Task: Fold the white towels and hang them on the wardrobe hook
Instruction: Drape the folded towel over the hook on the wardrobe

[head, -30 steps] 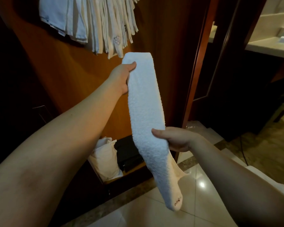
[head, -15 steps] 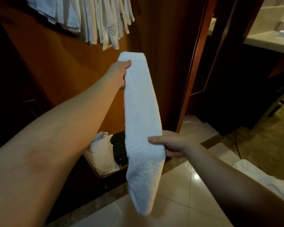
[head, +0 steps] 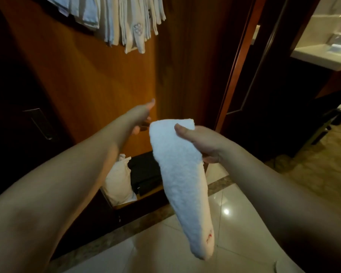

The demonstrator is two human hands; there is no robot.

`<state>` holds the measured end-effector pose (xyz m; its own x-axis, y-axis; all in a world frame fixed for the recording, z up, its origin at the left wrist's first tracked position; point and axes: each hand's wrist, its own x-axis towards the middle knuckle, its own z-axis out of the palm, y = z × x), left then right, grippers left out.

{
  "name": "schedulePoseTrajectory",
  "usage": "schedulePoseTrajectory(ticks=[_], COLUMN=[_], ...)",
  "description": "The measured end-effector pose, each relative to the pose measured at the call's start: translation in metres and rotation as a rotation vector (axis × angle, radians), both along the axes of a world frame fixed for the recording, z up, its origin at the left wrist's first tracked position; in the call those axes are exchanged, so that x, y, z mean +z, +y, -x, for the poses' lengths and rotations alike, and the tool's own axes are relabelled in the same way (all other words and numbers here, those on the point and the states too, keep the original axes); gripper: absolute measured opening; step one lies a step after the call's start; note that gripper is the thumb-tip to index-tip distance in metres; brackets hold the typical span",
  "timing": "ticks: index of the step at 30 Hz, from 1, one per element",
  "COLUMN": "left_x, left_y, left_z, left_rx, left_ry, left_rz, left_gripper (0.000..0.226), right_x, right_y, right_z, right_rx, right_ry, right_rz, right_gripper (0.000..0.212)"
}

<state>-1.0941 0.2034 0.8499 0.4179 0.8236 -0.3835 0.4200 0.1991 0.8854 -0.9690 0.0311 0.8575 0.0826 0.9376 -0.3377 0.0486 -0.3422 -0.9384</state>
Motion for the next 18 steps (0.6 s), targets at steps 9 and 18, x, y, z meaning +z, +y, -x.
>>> schedulePoseTrajectory(ticks=[9,18], left_x=[-0.026,-0.021], left_y=[-0.13,-0.13], left_z=[0.042,0.024], left_rx=[-0.075,0.086], left_ry=[-0.313,0.05], left_rz=[-0.527,-0.93], left_gripper=[0.055,0.081], right_x=[0.035,0.075], right_y=[0.02,0.047], right_z=[0.008,0.028], right_rx=[-0.439,-0.555], right_ry=[0.269,0.581], right_rz=[-0.181,-0.232], right_gripper=[0.091,0.068])
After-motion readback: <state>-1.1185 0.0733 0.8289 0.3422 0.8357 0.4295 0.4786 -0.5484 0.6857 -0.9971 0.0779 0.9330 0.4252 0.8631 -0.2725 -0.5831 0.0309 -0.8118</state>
